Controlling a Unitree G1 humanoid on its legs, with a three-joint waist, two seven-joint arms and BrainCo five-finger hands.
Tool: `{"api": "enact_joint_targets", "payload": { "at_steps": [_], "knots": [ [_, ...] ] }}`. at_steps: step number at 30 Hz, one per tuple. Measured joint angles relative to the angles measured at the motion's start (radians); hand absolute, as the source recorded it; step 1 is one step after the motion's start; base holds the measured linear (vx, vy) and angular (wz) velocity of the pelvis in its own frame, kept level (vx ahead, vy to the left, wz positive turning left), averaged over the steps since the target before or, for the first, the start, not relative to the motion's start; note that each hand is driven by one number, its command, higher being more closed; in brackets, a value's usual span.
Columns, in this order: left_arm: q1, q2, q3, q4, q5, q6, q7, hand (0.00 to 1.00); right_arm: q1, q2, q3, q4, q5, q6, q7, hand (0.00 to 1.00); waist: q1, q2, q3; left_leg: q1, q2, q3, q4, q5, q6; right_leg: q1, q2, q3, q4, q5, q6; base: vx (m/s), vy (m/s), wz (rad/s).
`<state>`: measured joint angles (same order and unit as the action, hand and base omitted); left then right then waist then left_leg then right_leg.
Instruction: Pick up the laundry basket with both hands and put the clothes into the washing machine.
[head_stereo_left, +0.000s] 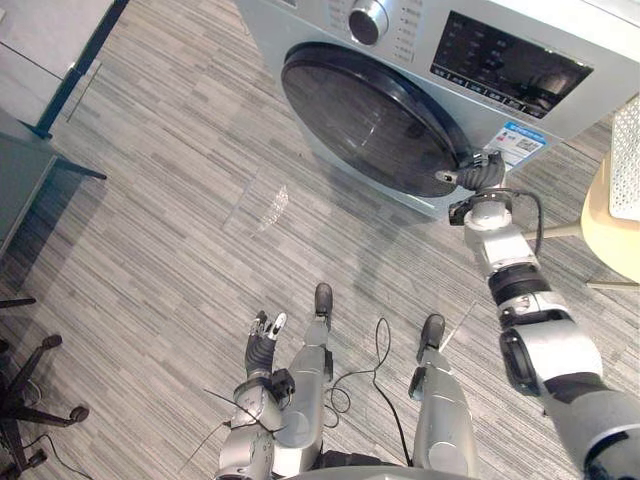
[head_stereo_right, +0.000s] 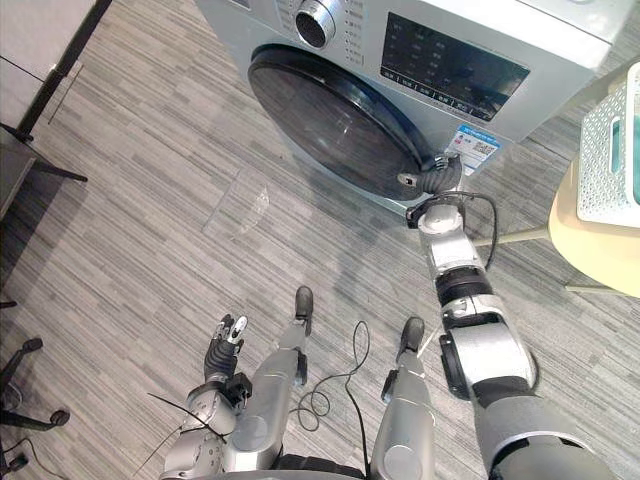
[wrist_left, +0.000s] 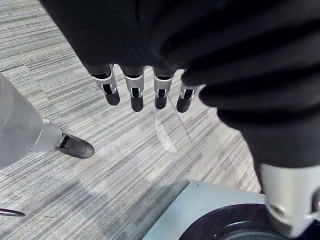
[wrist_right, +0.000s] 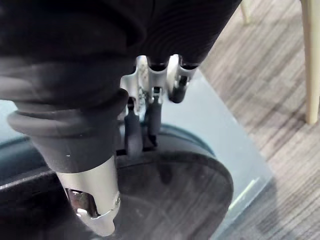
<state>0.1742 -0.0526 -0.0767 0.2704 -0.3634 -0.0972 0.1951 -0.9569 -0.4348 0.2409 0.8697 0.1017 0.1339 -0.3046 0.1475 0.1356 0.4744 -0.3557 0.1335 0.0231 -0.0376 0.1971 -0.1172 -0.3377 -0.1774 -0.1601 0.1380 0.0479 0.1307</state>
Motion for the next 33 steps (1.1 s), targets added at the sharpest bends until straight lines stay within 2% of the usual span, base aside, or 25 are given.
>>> {"api": "enact_joint_targets", "payload": {
  "at_steps": [1, 3, 4, 5, 7, 9, 10, 13, 14, 17, 20, 21, 23, 25, 28, 30, 33],
  "knots": [
    [0.0, 0.001, -0.004, 0.005, 0.0, 0.0, -0.025, 0.0, -0.029, -0.054, 0.094, 0.022, 0.043, 0.003, 0.08, 0.0, 0.0, 0.0, 0.0, -0.004, 0.005, -0.02, -0.001, 0.003, -0.005, 0.0, 0.007, -0.012, -0.003, 0.003, -0.003, -0.04, -0.072, 0.02],
    [-0.001, 0.007, -0.024, 0.018, 0.0, 0.002, -0.056, 0.0, -0.07, -0.129, 0.245, 0.029, 0.083, 0.006, 0.184, 0.0, 0.004, 0.005, 0.001, -0.012, 0.014, -0.069, -0.007, 0.01, -0.016, 0.003, 0.023, -0.036, -0.01, 0.006, -0.009, -0.05, -0.115, 0.11],
    [-0.001, 0.019, -0.044, 0.023, 0.001, 0.003, -0.08, 0.0, -0.097, -0.177, 0.321, 0.029, 0.115, 0.012, 0.263, 0.0, 0.005, 0.014, 0.002, -0.017, 0.027, -0.096, -0.009, 0.014, -0.022, 0.012, 0.038, -0.058, -0.019, 0.004, -0.014, -0.05, -0.132, 0.2],
    [-0.001, 0.025, -0.055, 0.026, 0.002, 0.005, -0.092, 0.0, -0.108, -0.202, 0.362, 0.027, 0.133, 0.016, 0.304, 0.0, 0.006, 0.02, 0.002, -0.018, 0.03, -0.11, -0.013, 0.014, -0.023, 0.02, 0.044, -0.071, -0.025, 0.005, -0.017, -0.05, -0.126, 0.29],
    [-0.001, 0.032, -0.093, 0.036, 0.009, 0.006, -0.133, 0.0, -0.124, -0.293, 0.484, 0.005, 0.188, 0.043, 0.43, 0.0, 0.033, 0.042, -0.001, -0.017, 0.047, -0.162, -0.014, 0.004, -0.038, 0.044, 0.064, -0.109, -0.042, 0.006, -0.02, -0.05, -0.107, 0.26],
    [-0.001, 0.035, -0.102, 0.037, 0.013, 0.006, -0.154, 0.0, -0.124, -0.337, 0.524, 0.001, 0.242, 0.051, 0.494, 0.0, 0.042, 0.064, -0.001, -0.019, 0.059, -0.187, -0.013, -0.005, -0.049, 0.063, 0.075, -0.141, -0.059, 0.008, -0.023, -0.05, -0.109, 0.23],
    [-0.001, 0.045, -0.11, 0.037, 0.015, 0.006, -0.159, 0.0, -0.123, -0.36, 0.541, -0.019, 0.276, 0.064, 0.515, 0.0, 0.046, 0.072, -0.004, -0.024, 0.06, -0.202, -0.009, -0.018, -0.066, 0.067, 0.08, -0.15, -0.071, 0.014, -0.031, -0.06, -0.114, 0.17],
    [0.0, 0.055, -0.112, 0.05, 0.023, 0.006, -0.174, 0.0, -0.07, -0.396, 0.563, -0.079, 0.405, 0.092, 0.594, 0.0, 0.061, 0.097, -0.021, -0.048, 0.061, -0.229, 0.028, -0.018, -0.066, 0.068, 0.096, -0.164, -0.078, 0.018, -0.037, -0.03, -0.078, 0.01],
    [0.0, 0.056, -0.111, 0.054, 0.023, 0.005, -0.174, 0.0, -0.049, -0.396, 0.563, -0.096, 0.441, 0.092, 0.614, 1.0, 0.062, 0.101, -0.023, -0.053, 0.06, -0.233, 0.042, -0.018, -0.066, 0.068, 0.096, -0.165, -0.074, 0.017, -0.038, 0.0, -0.045, -0.01],
    [0.0, 0.058, -0.111, 0.057, 0.022, 0.005, -0.174, 0.0, 0.022, -0.364, 0.563, -0.142, 0.542, 0.09, 0.656, 1.0, 0.078, 0.111, -0.031, -0.057, 0.057, -0.242, 0.046, -0.014, -0.06, 0.062, 0.096, -0.166, -0.065, 0.01, -0.036, 0.04, -0.036, 0.0],
    [-0.001, 0.057, -0.108, 0.063, 0.022, 0.005, -0.173, 0.0, 0.075, -0.267, 0.522, -0.151, 0.638, 0.086, 0.675, 1.0, 0.103, 0.127, -0.042, -0.066, 0.054, -0.247, 0.034, -0.003, -0.044, 0.028, 0.085, -0.17, -0.013, -0.018, -0.043, 0.05, -0.039, 0.07],
    [-0.003, 0.057, -0.105, 0.066, 0.022, 0.005, -0.171, 0.0, 0.117, -0.214, 0.456, -0.151, 0.678, 0.08, 0.675, 0.0, 0.115, 0.127, -0.042, -0.065, 0.051, -0.247, 0.034, -0.001, -0.044, 0.017, 0.077, -0.169, 0.015, -0.035, -0.044, 0.07, -0.037, 0.09],
    [-0.006, 0.057, -0.103, 0.069, 0.021, 0.005, -0.171, 0.0, 0.148, -0.121, 0.38, -0.149, 0.748, 0.063, 0.651, 0.0, 0.119, 0.127, -0.042, -0.065, 0.043, -0.249, 0.034, 0.004, -0.043, 0.001, 0.065, -0.169, 0.055, -0.057, -0.044, 0.08, -0.033, 0.12],
    [-0.022, 0.054, -0.095, 0.078, 0.02, 0.005, -0.169, 0.0, 0.146, -0.046, 0.339, -0.15, 0.826, 0.005, 0.63, 0.0, 0.125, 0.127, -0.042, -0.064, 0.033, -0.249, 0.033, 0.004, -0.044, -0.007, 0.05, -0.169, 0.081, -0.073, -0.04, 0.07, -0.025, 0.12],
    [-0.048, 0.05, -0.062, 0.079, 0.019, 0.005, -0.168, 0.0, 0.149, -0.033, 0.318, -0.149, 0.838, -0.033, 0.621, 0.0, 0.139, 0.127, -0.042, -0.064, 0.024, -0.244, 0.031, 0.005, -0.042, -0.014, 0.036, -0.167, 0.095, -0.079, -0.037, 0.01, -0.003, 0.02],
    [-0.055, 0.051, -0.041, 0.079, 0.019, 0.005, -0.168, 0.0, 0.172, -0.033, 0.305, -0.149, 0.829, -0.049, 0.62, 0.0, 0.138, 0.122, -0.039, -0.055, 0.022, -0.239, 0.015, 0.009, -0.036, -0.014, 0.032, -0.165, 0.097, -0.079, -0.037, 0.0, 0.0, 0.0],
    [-0.075, 0.059, -0.041, 0.068, 0.025, 0.005, -0.168, 0.0, 0.227, -0.018, 0.297, -0.138, 0.806, -0.049, 0.615, 0.0, 0.135, 0.11, -0.037, -0.048, 0.021, -0.24, 0.001, 0.013, -0.026, -0.013, 0.03, -0.167, 0.101, -0.08, -0.035, 0.0, 0.0, 0.0]
  ]
}}
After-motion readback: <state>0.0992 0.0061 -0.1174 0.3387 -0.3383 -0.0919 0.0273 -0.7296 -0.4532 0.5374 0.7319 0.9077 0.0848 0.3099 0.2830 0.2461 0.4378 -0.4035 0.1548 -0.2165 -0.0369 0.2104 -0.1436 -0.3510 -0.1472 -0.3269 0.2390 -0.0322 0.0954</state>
